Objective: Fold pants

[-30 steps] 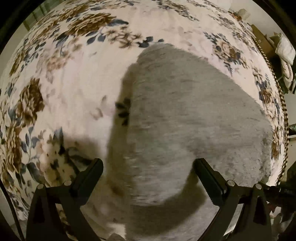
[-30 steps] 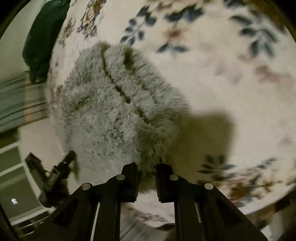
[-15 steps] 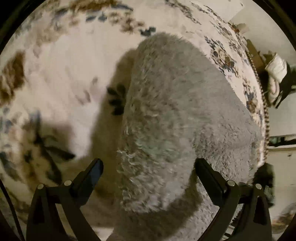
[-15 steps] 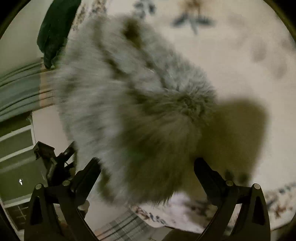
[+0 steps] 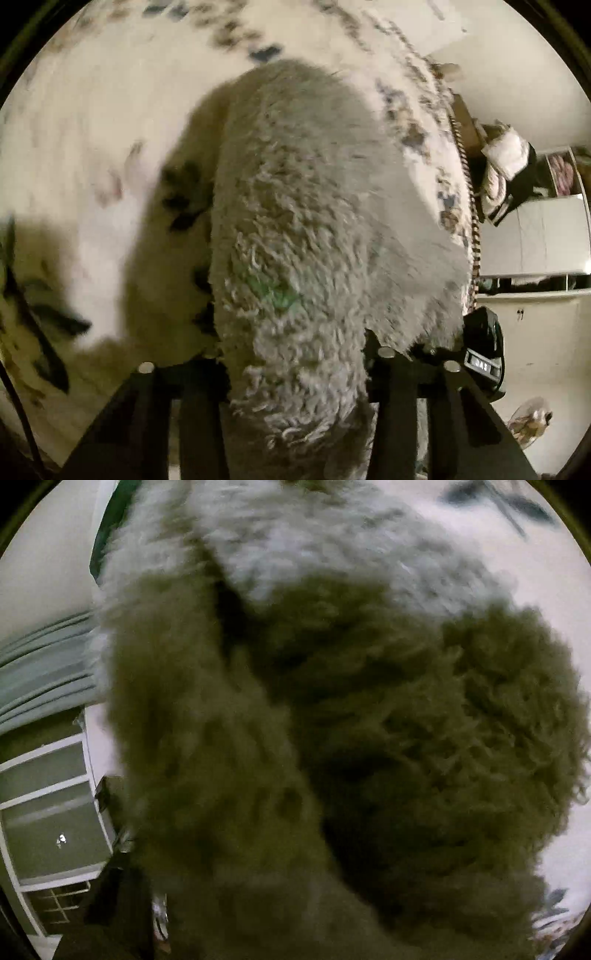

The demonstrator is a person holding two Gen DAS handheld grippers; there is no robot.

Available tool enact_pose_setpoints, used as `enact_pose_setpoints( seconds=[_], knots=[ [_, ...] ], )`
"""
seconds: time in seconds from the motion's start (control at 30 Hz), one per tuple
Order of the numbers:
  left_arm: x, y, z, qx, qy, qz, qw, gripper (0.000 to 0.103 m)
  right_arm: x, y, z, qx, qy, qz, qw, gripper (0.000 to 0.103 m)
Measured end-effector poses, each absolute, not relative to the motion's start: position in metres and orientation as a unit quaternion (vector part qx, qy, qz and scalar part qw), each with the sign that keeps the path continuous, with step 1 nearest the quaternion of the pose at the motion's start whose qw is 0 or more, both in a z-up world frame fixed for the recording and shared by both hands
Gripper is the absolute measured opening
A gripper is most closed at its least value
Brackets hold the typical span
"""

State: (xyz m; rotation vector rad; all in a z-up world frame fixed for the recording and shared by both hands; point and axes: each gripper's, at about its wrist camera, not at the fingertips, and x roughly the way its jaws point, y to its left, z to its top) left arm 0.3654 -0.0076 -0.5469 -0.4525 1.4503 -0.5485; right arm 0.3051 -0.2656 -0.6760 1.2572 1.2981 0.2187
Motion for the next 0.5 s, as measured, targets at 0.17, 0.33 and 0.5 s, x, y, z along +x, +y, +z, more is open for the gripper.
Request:
enact_pose_setpoints(
  seconds=[0.17, 0.33, 0.5],
  knots=[
    [0.381, -0.024, -0.494, -0.218, 0.612, -0.272, 0.71, 0.034, 0.319, -0.275, -0.625, 0.534, 0.534, 0.097, 0.648, 0.041],
    [0.423, -0.046, -0.438, -0.239, 0.561, -0.305, 0.732, 0.034, 0.354, -0.302, -0.555, 0.516, 0.49, 0.106, 0.694, 0.04],
    [0.497, -0.079, -0.411, -0.263, 0.512, -0.324, 0.751, 0.034, 0.426, -0.359, -0.496, 0.494, 0.446, 0.124, 0.736, 0.04]
  ],
)
